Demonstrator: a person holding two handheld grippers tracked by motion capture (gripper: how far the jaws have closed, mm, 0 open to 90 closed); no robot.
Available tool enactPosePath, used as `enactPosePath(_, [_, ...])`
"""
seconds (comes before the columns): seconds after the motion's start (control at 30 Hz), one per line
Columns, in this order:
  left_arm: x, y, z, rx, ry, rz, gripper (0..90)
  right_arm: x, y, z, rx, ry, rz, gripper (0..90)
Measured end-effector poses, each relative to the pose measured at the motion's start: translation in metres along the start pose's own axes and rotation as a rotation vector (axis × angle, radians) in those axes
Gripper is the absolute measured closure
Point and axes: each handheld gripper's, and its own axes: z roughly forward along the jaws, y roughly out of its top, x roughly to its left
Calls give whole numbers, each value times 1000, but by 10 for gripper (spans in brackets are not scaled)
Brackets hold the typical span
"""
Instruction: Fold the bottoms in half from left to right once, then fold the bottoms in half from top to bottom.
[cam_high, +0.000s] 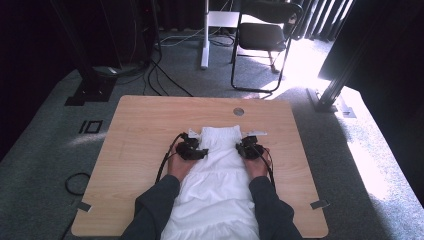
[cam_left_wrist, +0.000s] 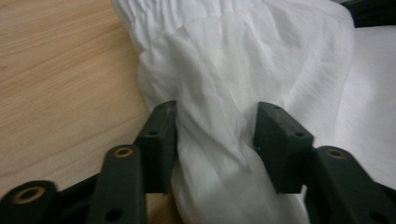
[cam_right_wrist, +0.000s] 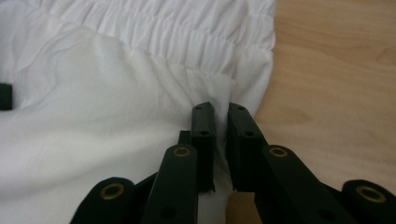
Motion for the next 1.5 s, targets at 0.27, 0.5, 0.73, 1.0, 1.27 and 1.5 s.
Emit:
enactPosePath(0.27, [-20, -29, -21, -23, 0, 46, 519, 9, -31, -26, -19, 18, 9, 817])
enactPosePath(0.5, [-34, -44, -33, -29, -15, 62, 518, 15, -47, -40, -26, 38, 10, 816])
enactPosePath(0.73, [-17, -29, -38, -26, -74, -4, 440, 14, -46, -39, -24, 47, 10, 817])
enactPosePath(1.0, [3, 6, -35, -92, -87, -55, 377, 12, -41, -36, -11, 51, 17, 822])
enactPosePath(1.27, [-2, 9, 3, 9, -77, -39, 373, 11, -38, -34, -6, 55, 20, 827])
enactPosePath(1.5, [-6, 7, 6, 16, -47, 0, 489, 0, -28, -35, -26, 112, 33, 640])
